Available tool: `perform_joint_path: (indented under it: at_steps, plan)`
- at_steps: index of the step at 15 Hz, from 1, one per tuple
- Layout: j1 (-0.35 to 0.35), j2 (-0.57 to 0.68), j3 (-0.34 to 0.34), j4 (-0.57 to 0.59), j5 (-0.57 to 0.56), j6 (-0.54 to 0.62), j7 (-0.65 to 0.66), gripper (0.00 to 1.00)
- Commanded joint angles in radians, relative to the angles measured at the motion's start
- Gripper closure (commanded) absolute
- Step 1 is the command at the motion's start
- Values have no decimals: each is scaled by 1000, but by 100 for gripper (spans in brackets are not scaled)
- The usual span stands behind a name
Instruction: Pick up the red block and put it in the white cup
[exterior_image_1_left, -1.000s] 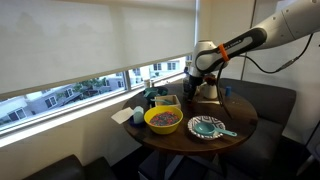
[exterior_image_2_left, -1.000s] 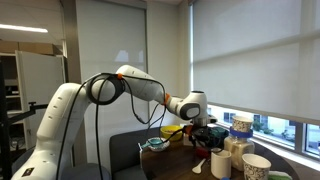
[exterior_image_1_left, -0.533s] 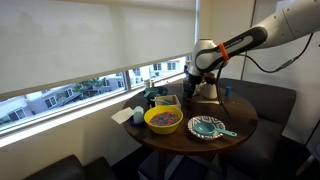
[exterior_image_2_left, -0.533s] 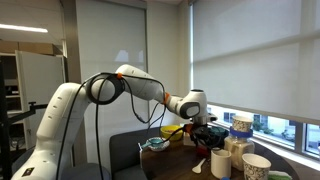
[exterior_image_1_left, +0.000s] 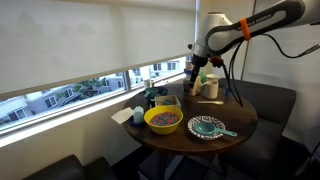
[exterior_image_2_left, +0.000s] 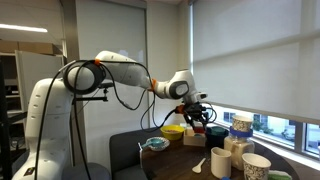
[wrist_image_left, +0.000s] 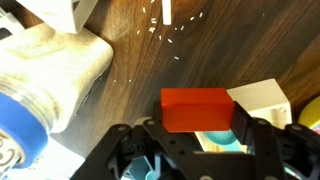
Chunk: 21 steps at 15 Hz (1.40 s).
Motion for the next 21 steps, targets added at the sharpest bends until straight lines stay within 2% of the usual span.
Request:
perform_joint_path:
  at_steps: [1,7,14,21]
  plan:
    - [-7,-123,-16,-56,-6,-21,62,59]
    - [-85,-166,-117,-52,-3,-27,219,59]
    - [-136,-98,-167,-37,107,-172,146,59]
    - [-151,-35,-167,-24,173,-74,146,59]
